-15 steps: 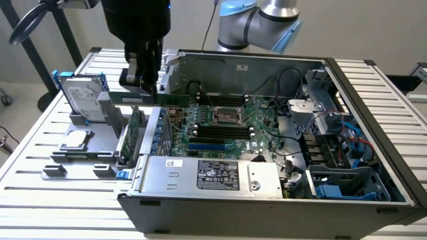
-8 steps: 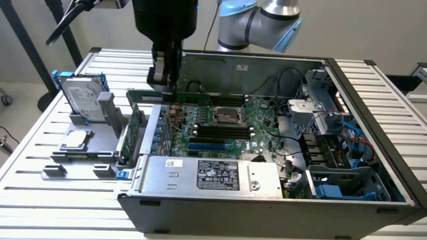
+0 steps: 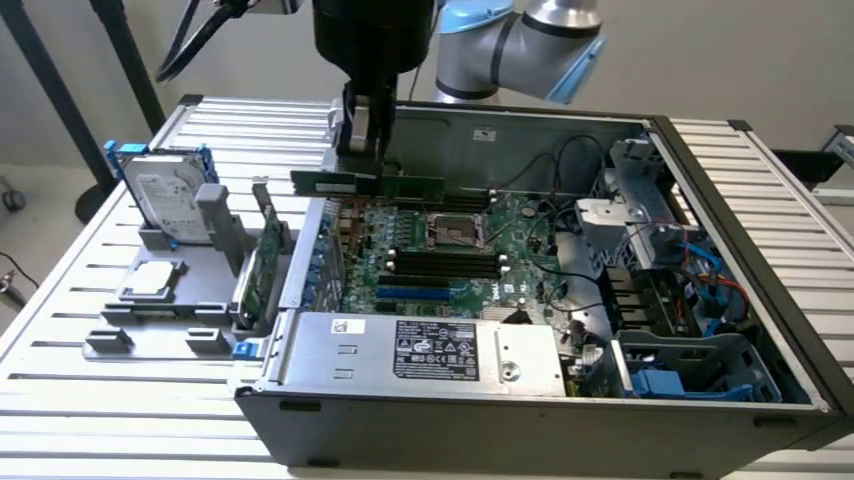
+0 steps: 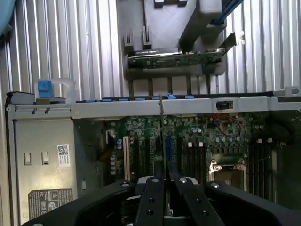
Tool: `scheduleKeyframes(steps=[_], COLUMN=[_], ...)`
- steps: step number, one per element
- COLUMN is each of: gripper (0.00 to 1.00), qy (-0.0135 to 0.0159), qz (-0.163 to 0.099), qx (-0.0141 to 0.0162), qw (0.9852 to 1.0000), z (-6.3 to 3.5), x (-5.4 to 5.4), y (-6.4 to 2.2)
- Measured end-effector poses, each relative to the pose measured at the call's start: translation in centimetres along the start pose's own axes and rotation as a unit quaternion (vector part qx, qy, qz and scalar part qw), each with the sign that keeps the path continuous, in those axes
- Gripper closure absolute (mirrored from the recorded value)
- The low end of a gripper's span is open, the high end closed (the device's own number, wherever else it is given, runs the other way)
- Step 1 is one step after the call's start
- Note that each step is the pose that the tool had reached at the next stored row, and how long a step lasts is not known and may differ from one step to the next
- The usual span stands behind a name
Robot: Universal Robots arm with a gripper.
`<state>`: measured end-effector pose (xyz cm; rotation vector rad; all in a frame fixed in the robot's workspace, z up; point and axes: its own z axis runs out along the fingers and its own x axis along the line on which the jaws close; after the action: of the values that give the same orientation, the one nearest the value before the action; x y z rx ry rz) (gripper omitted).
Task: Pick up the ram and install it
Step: 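Pick up the ram and move it above insertion slot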
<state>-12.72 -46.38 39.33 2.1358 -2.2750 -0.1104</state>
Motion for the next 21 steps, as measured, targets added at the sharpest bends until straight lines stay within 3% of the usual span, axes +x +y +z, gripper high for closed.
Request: scheduleKeyframes(steps=[9,21], gripper=[0.86,0.86], qy=[-0.0004,-0.0009], qz=[0.000,0.000], qx=[-0.0003,-0.0008], qw=[1.0000,1.0000], z=[0.64,1.72], x=[-2.3,-5.2], y=[-2.19,-5.72])
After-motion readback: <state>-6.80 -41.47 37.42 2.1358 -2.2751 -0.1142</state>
